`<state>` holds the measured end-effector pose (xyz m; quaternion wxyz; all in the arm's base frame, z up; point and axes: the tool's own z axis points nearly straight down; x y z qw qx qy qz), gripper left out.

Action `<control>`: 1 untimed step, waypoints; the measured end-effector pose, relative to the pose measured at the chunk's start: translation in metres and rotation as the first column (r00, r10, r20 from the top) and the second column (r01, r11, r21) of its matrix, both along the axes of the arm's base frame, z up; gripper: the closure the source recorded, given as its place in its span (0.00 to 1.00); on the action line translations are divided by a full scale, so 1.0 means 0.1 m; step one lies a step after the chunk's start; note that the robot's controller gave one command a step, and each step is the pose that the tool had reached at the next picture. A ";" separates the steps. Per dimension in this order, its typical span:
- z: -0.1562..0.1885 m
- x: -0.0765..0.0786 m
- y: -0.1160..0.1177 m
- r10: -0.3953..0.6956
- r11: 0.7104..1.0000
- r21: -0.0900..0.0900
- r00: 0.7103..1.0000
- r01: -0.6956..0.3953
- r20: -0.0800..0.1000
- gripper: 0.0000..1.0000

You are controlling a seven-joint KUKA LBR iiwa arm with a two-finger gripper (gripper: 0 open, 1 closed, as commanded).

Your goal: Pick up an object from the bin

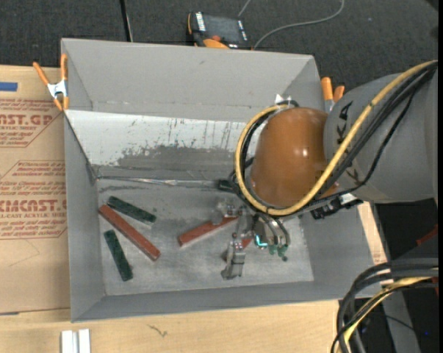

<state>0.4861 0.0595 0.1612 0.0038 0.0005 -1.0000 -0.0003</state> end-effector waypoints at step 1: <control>-0.91 0.36 -0.29 0.097 0.995 -0.001 0.995 -0.097 0.008 0.00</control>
Offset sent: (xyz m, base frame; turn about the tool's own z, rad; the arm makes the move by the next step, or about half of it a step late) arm 0.0359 -0.0285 -0.0870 -0.0979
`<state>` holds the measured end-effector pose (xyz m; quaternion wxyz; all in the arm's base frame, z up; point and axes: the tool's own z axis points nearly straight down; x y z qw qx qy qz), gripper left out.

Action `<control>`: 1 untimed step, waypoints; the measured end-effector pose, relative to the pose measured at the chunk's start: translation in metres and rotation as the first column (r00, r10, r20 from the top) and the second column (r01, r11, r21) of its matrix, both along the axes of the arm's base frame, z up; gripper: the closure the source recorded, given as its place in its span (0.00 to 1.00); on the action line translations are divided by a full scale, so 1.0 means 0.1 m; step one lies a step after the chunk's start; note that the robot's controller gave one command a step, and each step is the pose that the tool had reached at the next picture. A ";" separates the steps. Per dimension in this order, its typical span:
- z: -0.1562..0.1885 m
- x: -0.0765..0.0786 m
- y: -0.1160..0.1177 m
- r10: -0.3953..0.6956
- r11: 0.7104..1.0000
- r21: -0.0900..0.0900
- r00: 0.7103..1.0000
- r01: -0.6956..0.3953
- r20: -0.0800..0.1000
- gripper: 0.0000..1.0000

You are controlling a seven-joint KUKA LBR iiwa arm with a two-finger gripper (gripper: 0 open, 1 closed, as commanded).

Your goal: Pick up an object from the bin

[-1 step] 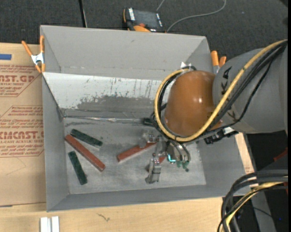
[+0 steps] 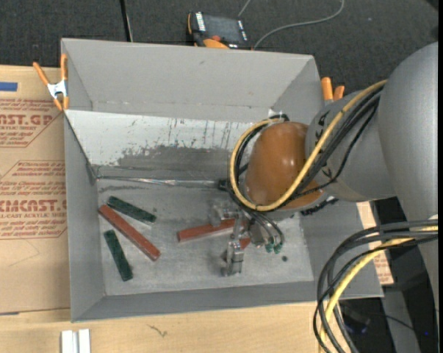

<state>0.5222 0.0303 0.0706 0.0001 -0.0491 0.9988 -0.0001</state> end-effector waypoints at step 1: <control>0.05 0.02 0.01 0.000 1.000 0.002 1.000 0.000 0.007 1.00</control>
Offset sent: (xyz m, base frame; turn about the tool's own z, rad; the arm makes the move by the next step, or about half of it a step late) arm 0.0000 0.0000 0.0000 0.0000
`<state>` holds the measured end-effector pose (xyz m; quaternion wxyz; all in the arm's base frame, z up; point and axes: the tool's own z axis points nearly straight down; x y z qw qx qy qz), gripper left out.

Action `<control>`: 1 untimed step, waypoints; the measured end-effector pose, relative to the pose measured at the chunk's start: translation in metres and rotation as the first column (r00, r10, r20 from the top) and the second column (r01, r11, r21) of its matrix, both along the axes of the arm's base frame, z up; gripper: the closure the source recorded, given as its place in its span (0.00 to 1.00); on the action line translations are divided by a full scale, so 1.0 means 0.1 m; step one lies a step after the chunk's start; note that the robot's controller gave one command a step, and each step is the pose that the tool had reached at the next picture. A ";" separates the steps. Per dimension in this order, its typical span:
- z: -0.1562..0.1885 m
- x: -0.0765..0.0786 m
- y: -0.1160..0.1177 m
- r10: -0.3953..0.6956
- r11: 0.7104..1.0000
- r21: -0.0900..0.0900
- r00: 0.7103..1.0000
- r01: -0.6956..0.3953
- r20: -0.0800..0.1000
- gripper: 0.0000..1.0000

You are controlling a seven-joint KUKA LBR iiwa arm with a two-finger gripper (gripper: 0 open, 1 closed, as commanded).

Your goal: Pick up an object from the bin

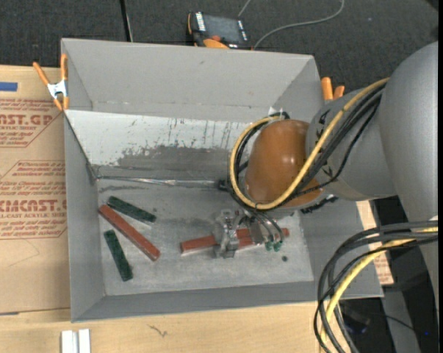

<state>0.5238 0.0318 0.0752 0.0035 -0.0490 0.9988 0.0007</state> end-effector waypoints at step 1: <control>-0.01 -0.02 0.00 0.000 1.000 0.000 1.000 0.000 -0.006 0.00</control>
Offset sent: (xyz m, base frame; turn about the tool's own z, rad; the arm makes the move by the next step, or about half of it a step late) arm 0.0000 0.0000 0.0000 0.0000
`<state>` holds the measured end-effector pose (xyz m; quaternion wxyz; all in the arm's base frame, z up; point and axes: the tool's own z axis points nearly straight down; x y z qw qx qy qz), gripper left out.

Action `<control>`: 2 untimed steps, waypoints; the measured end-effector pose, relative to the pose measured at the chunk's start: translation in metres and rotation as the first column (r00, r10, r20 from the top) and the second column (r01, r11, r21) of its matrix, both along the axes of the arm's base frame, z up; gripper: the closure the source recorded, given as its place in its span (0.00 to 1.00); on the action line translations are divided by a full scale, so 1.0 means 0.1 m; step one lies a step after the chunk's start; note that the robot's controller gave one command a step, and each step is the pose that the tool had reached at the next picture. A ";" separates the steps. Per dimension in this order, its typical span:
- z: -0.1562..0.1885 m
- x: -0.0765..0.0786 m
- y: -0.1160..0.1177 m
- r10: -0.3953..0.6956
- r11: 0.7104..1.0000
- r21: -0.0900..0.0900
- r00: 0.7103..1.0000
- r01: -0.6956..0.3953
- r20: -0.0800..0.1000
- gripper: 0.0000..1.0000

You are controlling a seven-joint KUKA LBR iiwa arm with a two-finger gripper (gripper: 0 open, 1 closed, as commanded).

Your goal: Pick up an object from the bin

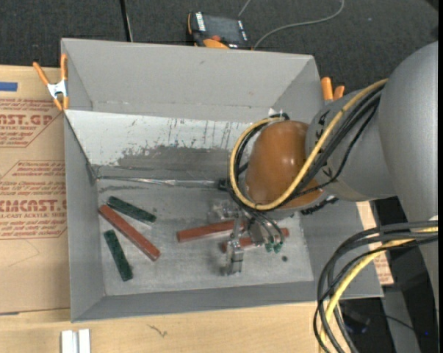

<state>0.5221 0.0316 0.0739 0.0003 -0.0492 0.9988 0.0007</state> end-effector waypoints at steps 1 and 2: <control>0.00 0.00 0.00 0.000 1.000 0.000 1.000 0.000 0.000 1.00; 1.27 -0.17 -0.24 -0.004 1.000 -0.002 1.000 0.004 0.008 1.00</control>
Offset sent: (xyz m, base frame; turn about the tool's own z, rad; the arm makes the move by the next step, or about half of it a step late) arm 0.0000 0.0000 0.0000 0.0000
